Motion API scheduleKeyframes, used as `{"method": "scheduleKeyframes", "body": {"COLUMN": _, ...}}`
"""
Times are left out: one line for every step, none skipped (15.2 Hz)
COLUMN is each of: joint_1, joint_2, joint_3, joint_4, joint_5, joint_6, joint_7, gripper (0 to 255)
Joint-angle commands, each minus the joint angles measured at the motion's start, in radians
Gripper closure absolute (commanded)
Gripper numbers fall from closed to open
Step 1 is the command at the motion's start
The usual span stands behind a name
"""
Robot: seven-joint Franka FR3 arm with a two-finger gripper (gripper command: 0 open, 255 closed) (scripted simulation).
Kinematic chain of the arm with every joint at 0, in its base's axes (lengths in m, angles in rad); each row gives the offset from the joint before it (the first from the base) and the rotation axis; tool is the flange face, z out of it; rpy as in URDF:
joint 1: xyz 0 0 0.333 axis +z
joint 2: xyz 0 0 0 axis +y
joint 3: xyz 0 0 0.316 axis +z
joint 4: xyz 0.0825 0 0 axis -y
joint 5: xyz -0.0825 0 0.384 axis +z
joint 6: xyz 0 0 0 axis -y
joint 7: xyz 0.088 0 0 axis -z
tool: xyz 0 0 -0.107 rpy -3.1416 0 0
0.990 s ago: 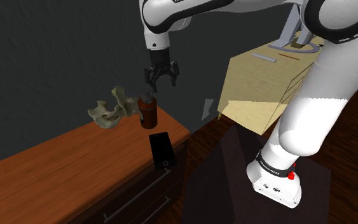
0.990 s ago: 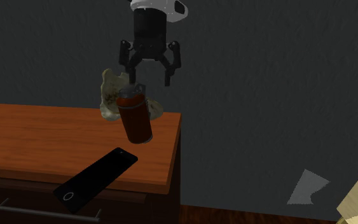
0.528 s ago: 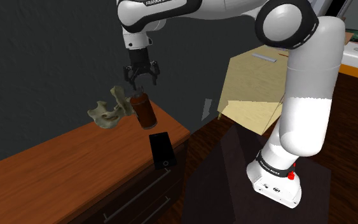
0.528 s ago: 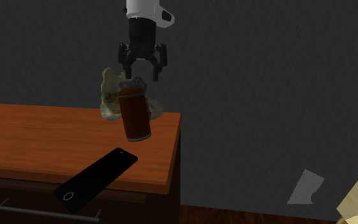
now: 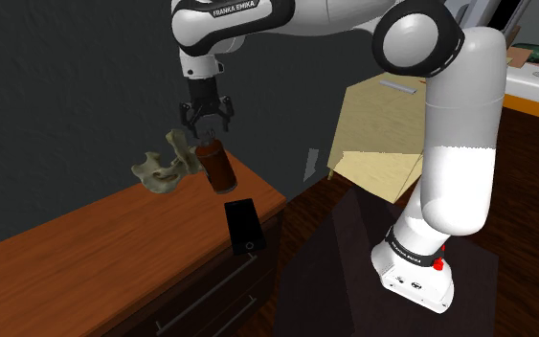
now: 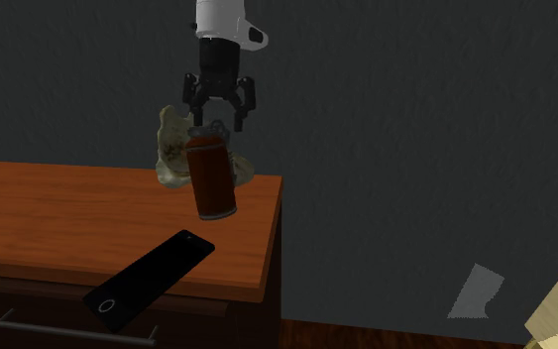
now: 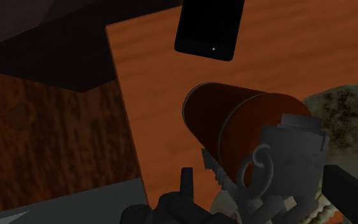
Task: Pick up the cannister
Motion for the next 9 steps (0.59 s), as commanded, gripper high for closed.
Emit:
{"method": "scheduleKeyframes", "body": {"joint_1": 0.004, "joint_2": 0.047, "joint_3": -0.005, "joint_4": -0.045, "joint_5": -0.013, "joint_6": 0.024, "joint_7": 0.003, "gripper": 0}}
{"method": "scheduleKeyframes", "body": {"joint_1": 0.005, "joint_2": 0.047, "joint_3": -0.006, "joint_4": -0.045, "joint_5": -0.013, "joint_6": 0.024, "joint_7": 0.002, "gripper": 0}}
{"method": "scheduleKeyframes", "body": {"joint_1": 0.005, "joint_2": 0.044, "joint_3": -0.005, "joint_4": -0.054, "joint_5": -0.013, "joint_6": 0.030, "joint_7": 0.003, "gripper": 255}}
{"method": "scheduleKeyframes", "body": {"joint_1": 0.004, "joint_2": 0.048, "joint_3": -0.006, "joint_4": -0.051, "joint_5": -0.013, "joint_6": 0.031, "joint_7": 0.000, "gripper": 255}}
{"method": "scheduleKeyframes", "body": {"joint_1": 0.004, "joint_2": 0.059, "joint_3": -0.007, "joint_4": -0.035, "joint_5": -0.015, "joint_6": 0.026, "joint_7": 0.000, "gripper": 255}}
{"method": "scheduleKeyframes", "body": {"joint_1": 0.003, "joint_2": 0.057, "joint_3": -0.007, "joint_4": -0.036, "joint_5": -0.015, "joint_6": 0.025, "joint_7": -0.001, "gripper": 255}}
{"method": "scheduleKeyframes", "body": {"joint_1": 0.003, "joint_2": 0.056, "joint_3": -0.007, "joint_4": -0.039, "joint_5": -0.015, "joint_6": 0.027, "joint_7": -0.001, "gripper": 255}}
{"method": "scheduleKeyframes", "body": {"joint_1": 0.002, "joint_2": 0.054, "joint_3": -0.008, "joint_4": -0.044, "joint_5": -0.014, "joint_6": 0.029, "joint_7": -0.002, "gripper": 255}}
{"method": "scheduleKeyframes", "body": {"joint_1": 0.002, "joint_2": 0.054, "joint_3": -0.008, "joint_4": -0.046, "joint_5": -0.014, "joint_6": 0.032, "joint_7": -0.003, "gripper": 255}}
